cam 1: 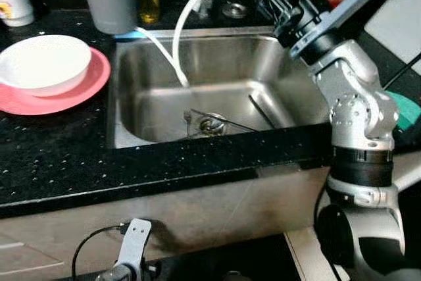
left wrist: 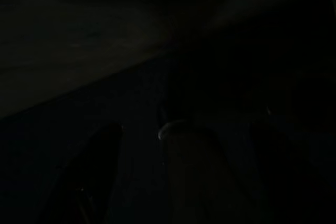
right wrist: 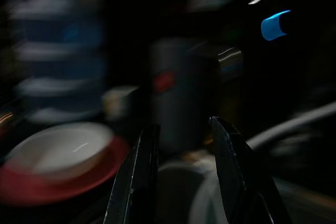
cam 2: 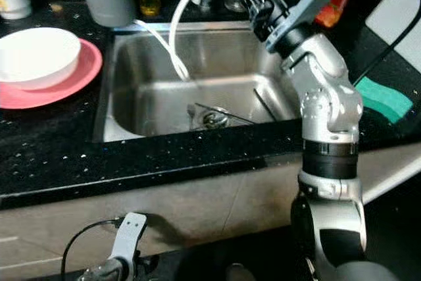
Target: Kitchen organization
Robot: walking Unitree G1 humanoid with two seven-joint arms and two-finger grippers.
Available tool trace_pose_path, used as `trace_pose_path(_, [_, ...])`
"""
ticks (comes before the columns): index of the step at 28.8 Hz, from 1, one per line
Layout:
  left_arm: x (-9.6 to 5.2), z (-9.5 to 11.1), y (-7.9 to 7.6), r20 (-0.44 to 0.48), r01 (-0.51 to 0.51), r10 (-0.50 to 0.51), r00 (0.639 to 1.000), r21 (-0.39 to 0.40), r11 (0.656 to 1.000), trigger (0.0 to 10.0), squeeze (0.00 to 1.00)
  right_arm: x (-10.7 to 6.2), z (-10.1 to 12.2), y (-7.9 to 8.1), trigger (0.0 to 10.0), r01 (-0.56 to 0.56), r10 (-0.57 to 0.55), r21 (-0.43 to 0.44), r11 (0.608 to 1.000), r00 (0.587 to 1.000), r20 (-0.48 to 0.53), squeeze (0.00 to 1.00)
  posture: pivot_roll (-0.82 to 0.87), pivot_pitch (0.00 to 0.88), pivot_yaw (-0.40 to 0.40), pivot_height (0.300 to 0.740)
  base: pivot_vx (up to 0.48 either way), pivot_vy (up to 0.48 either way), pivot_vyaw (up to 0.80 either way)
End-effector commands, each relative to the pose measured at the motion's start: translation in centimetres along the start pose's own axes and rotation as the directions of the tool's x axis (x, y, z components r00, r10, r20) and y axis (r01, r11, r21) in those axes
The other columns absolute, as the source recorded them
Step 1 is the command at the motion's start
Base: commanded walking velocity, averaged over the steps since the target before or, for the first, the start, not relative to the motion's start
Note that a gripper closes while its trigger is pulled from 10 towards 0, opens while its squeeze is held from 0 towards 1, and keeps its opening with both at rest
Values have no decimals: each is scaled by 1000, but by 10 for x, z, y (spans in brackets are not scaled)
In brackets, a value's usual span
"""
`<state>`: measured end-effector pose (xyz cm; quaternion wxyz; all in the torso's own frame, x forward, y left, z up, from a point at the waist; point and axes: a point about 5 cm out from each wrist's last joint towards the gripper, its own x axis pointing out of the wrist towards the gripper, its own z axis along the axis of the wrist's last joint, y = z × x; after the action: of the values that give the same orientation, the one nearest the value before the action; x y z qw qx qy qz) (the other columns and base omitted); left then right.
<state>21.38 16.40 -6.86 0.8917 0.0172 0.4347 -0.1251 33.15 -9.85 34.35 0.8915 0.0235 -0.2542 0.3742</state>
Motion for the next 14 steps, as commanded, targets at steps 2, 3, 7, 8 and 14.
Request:
trace_pose_path(2, [-2, -9, 1, -29, -3, 3, 1000, -3, 1000, 10000, 0, 3, -1, 8, 10000, -39, 37, -59, 997, 999, -25, 0, 7, 145, -20, 740, 0, 0, 788])
trace_pose_path(3, [-2, -9, 2, -30, -3, 3, 1000, -2, 1000, 10000, 0, 8, -9, 16, 10000, -65, 61, -66, 996, 996, -59, 0, 5, 145, -19, 740, 0, 0, 788])
trace_pose_path(7, [-2, -9, 2, -30, -3, 3, 1000, 0, 1000, 10000, 0, 13, -17, 28, 10000, -109, 106, -36, 993, 991, -84, 0, 8, 146, -22, 740, 0, 0, 788])
trace_pose_path(8, [-2, -9, 1, -31, -2, 2, 1000, 2, 1000, 10000, 0, 17, -21, 35, 10000, -136, 134, -20, 990, 987, -92, 0, 12, 146, -25, 740, 0, 0, 788])
trace_pose_path(14, [-2, -9, 1, -32, -1, 1, 999, 3, 1000, 10000, 0, 25, -33, 57, 10000, -215, 206, -50, 975, 968, -144, 0, 11, 149, -29, 740, 0, 0, 788])
